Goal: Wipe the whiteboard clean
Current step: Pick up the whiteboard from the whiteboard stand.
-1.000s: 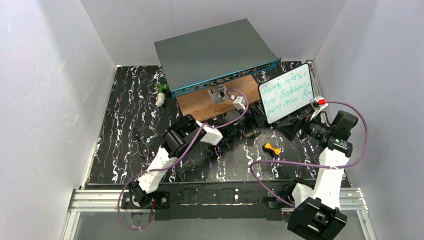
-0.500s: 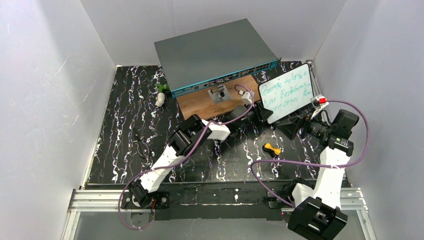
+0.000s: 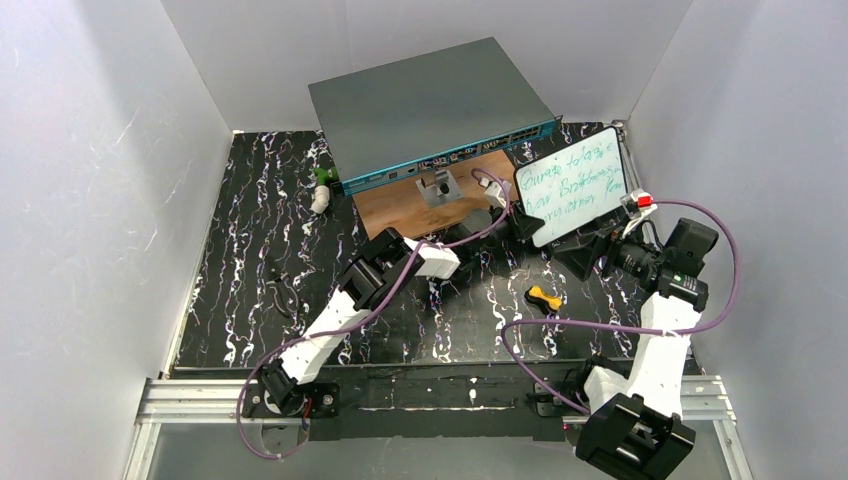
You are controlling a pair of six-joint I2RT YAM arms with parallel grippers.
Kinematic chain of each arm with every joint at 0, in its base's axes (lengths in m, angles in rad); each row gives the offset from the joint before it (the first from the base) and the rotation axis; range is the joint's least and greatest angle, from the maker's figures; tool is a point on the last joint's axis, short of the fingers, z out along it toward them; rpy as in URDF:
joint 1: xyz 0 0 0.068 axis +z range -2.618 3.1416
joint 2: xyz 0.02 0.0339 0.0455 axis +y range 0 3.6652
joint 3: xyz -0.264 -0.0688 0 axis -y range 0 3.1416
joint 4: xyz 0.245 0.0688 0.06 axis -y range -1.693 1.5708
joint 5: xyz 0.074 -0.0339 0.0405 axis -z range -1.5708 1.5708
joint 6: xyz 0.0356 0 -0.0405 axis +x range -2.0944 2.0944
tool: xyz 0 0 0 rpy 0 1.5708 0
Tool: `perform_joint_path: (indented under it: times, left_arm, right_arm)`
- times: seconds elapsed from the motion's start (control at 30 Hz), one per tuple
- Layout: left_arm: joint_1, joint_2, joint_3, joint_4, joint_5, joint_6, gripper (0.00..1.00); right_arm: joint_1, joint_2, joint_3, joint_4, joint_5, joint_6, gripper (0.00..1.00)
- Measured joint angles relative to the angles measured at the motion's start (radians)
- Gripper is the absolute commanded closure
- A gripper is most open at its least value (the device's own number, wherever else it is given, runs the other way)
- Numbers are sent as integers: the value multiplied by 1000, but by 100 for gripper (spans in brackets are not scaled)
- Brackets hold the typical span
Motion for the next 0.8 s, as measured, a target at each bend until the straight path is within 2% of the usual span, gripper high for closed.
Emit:
perform_joint_path:
  times: [0.4,0.7,0.8]
  left_arm:
    - [4,-132,-51,-106,34,166,100]
    - [6,-150,-85,-97,38,156,100]
    - [6,-150,-156,-39,15,111,100]
  right_arm:
    - [-10,-15,13,-32,-23,-25,2]
    - [-13,-21,13,-36,-31,-28,2]
    - [-19,-23,13,-43,-36,-28,2]
